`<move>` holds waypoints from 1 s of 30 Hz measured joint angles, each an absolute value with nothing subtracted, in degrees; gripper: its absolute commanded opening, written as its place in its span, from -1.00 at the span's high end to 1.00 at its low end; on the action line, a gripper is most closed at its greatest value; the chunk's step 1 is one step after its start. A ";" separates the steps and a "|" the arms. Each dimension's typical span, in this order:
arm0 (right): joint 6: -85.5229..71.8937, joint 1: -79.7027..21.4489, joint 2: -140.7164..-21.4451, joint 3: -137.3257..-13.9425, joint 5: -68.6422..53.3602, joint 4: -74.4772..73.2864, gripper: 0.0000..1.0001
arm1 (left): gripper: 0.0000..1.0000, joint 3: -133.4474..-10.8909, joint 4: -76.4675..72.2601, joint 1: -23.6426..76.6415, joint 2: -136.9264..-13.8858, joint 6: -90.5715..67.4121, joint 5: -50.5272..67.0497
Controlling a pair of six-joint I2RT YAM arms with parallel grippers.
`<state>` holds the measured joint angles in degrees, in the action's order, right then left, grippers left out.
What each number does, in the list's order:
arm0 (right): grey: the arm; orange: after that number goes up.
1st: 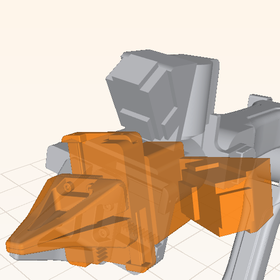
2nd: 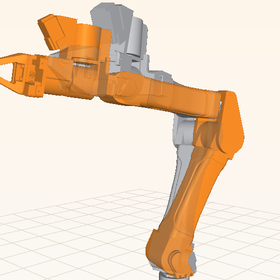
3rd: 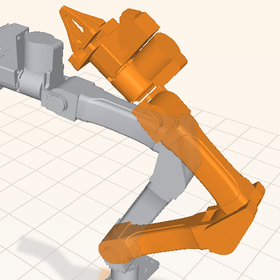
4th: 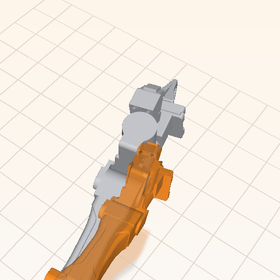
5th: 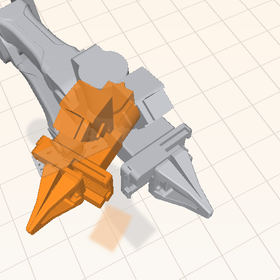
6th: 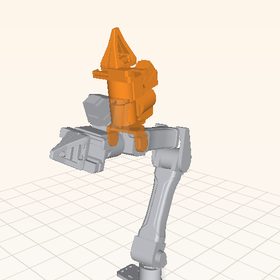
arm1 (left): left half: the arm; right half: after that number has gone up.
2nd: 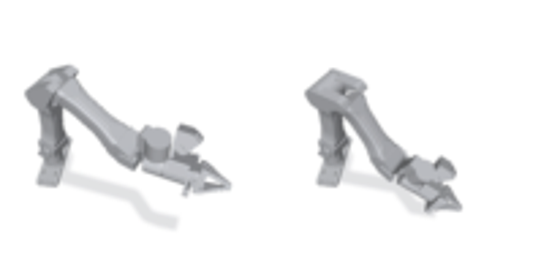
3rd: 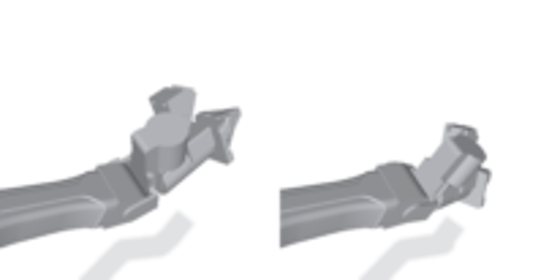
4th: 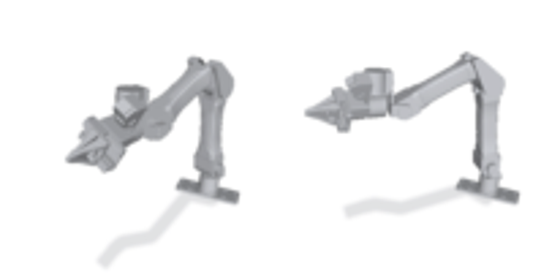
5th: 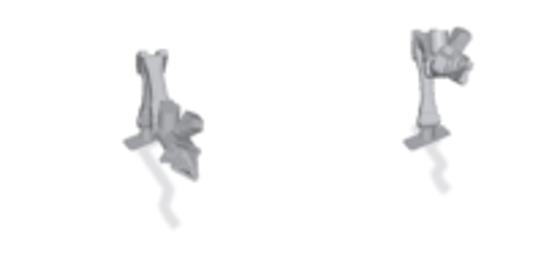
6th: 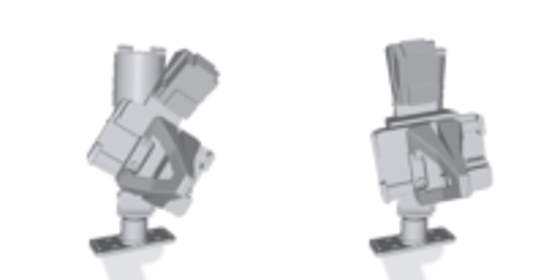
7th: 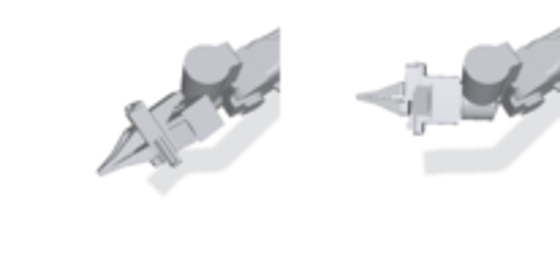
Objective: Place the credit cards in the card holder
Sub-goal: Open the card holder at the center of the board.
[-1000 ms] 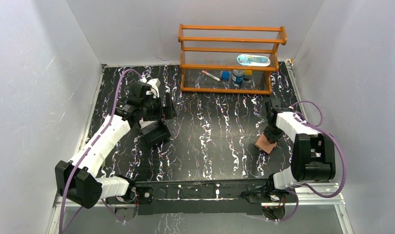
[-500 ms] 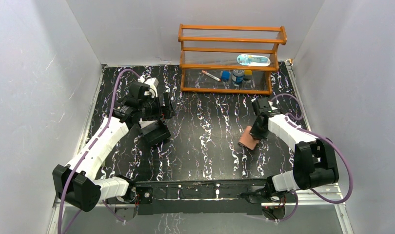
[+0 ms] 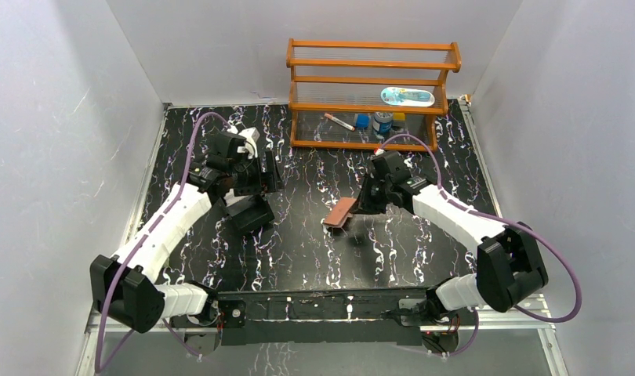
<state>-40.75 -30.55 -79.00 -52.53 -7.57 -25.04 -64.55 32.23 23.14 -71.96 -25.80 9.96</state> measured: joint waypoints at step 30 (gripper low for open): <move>-39.70 -25.89 -74.74 -45.87 -17.78 -16.93 1.00 | -0.29 -64.77 30.24 34.00 -84.84 -31.14 14.26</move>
